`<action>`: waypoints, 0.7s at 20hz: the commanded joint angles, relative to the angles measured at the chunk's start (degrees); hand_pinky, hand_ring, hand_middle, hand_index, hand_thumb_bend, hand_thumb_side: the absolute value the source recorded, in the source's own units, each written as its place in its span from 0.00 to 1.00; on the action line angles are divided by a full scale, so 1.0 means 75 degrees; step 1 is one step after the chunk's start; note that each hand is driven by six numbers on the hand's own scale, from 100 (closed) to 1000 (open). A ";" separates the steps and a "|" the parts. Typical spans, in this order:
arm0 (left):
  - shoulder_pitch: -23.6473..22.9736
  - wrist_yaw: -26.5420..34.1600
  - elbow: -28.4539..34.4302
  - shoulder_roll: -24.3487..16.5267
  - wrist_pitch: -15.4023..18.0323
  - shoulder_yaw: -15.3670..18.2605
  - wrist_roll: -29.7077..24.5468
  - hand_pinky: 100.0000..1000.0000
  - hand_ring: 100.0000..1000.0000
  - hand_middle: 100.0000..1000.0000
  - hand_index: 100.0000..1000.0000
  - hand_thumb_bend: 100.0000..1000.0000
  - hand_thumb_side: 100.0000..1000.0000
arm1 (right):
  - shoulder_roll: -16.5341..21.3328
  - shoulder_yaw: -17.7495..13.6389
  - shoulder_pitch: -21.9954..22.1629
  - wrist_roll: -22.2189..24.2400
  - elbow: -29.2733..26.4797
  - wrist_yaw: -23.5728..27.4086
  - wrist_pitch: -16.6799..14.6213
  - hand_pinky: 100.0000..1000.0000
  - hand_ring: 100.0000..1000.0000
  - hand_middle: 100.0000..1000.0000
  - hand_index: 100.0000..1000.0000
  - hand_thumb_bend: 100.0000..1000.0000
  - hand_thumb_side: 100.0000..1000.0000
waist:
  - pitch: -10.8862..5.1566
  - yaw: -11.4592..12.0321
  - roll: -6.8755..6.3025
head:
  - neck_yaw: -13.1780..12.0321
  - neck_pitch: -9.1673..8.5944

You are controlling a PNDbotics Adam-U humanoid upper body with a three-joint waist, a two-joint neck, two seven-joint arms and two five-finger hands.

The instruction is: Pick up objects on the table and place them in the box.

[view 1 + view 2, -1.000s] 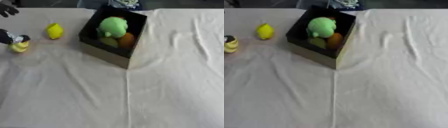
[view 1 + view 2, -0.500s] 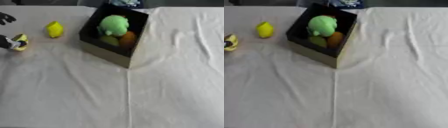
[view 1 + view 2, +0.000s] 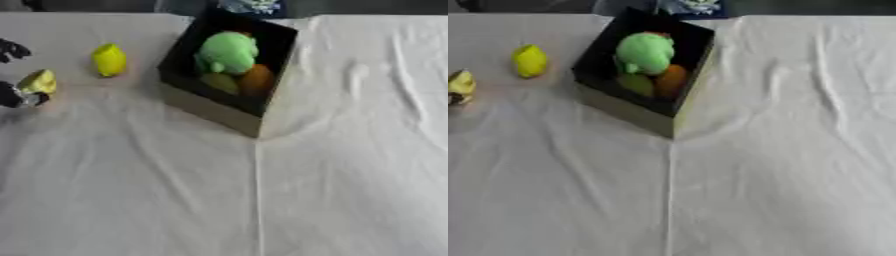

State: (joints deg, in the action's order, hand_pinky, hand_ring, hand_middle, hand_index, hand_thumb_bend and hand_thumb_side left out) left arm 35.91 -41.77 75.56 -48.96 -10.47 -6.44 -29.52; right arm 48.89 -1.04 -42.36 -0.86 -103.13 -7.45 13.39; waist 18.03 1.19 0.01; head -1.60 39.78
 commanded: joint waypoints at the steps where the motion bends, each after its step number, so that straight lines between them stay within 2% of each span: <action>1: 0.0140 -0.0138 -0.0125 -0.0141 0.0022 0.0090 -0.0029 0.88 0.85 0.82 0.91 0.38 0.29 | 0.0179 -0.0141 -0.0087 -0.0043 -0.0017 0.0046 0.0004 0.84 0.84 0.51 0.65 0.00 0.23 | -0.0016 -0.0014 0.0073 | -0.0010 -0.0062; 6: 0.0211 -0.0353 -0.0406 -0.0057 -0.0002 0.0089 0.0043 0.88 0.85 0.82 0.91 0.33 0.26 | 0.0169 -0.0157 -0.0071 -0.0063 -0.0024 0.0059 0.0012 0.84 0.84 0.51 0.65 0.00 0.22 | 0.0020 -0.0058 0.0068 | -0.0009 -0.0093; 7: 0.0227 -0.0394 -0.0460 -0.0040 -0.0007 0.0095 0.0056 0.88 0.85 0.82 0.91 0.32 0.25 | 0.0169 -0.0159 -0.0065 -0.0067 -0.0024 0.0062 0.0015 0.84 0.84 0.51 0.65 0.00 0.24 | 0.0027 -0.0065 0.0066 | -0.0010 -0.0097; 14: 0.0309 -0.0707 -0.0763 0.0038 -0.0014 0.0101 0.0100 0.88 0.85 0.82 0.91 0.27 0.22 | 0.0155 -0.0171 -0.0036 -0.0088 -0.0024 0.0080 0.0026 0.84 0.84 0.51 0.65 0.00 0.26 | 0.0080 -0.0096 0.0048 | -0.0031 -0.0140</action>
State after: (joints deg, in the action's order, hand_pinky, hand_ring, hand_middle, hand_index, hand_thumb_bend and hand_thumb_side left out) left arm 37.07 -46.42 69.73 -47.30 -10.53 -6.46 -29.01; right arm 48.70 -1.38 -41.99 -1.25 -103.13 -7.14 13.51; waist 18.84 0.45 0.01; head -1.68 39.51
